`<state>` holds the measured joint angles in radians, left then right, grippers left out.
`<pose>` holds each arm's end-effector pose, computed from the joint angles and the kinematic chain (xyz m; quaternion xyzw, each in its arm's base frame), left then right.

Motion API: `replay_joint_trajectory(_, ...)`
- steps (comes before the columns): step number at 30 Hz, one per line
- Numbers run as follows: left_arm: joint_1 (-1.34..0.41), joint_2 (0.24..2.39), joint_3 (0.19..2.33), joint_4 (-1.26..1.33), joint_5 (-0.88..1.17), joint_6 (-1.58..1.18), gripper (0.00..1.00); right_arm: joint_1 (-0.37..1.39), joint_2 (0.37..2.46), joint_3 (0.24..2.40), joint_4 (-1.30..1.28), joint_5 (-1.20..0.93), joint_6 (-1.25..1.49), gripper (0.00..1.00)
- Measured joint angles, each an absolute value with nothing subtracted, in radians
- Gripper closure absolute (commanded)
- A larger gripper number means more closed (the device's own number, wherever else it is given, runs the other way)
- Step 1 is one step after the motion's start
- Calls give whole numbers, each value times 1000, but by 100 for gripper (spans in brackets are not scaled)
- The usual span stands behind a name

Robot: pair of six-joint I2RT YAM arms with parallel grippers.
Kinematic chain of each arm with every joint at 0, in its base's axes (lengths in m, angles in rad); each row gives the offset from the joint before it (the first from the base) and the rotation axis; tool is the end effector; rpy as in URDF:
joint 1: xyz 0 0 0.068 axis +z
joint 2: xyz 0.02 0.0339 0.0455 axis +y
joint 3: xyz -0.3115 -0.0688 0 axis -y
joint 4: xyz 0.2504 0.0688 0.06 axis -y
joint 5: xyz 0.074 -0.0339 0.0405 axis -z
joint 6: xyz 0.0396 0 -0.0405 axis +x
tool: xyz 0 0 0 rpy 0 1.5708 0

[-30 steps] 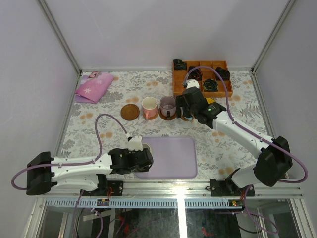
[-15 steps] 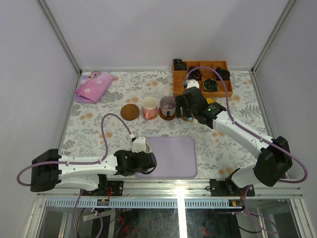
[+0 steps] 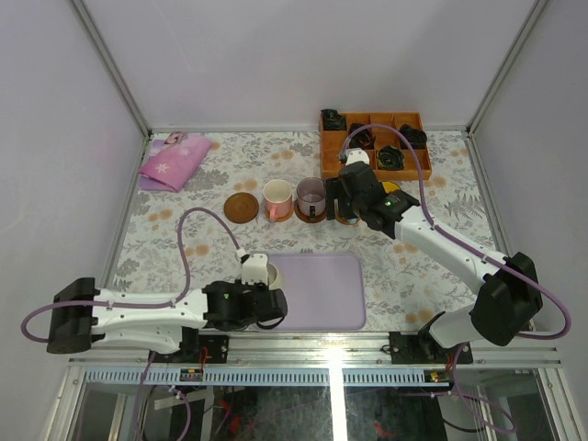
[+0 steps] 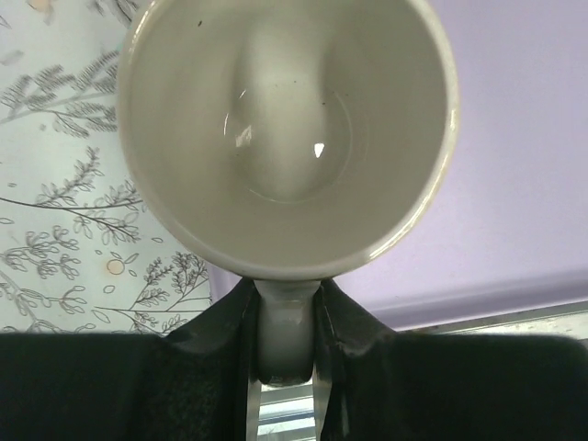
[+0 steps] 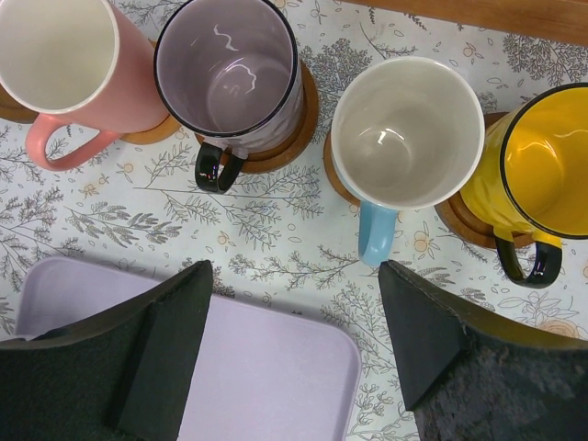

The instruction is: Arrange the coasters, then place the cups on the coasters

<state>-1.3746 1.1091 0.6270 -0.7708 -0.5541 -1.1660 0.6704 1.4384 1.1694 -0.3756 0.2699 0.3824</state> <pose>0.0525 -0.1574 0.2272 0.0558 0.9491 -0.0655 0.3030 0.2619 0.1942 0.3462 -0.0677 0.8860 0.1183 0.4432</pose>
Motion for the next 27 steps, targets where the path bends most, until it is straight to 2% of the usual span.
replay_joint_trajectory(9, -1356, 1080, 783, -914, -738, -1195, 100, 670, 1422, 1164, -376, 271, 382, 20)
replay_joint_trajectory(15, -1245, 1085, 788, -907, -785, -1181, 100, 670, 1415, 1163, -376, 271, 382, 20)
replay_joint_trajectory(20, -1058, 1050, 767, -857, -772, -1035, 100, 670, 1415, 1163, -376, 271, 381, 20)
replay_joint_trajectory(27, -707, 1011, 720, -641, -627, -671, 100, 670, 1415, 1163, -375, 275, 381, 21)
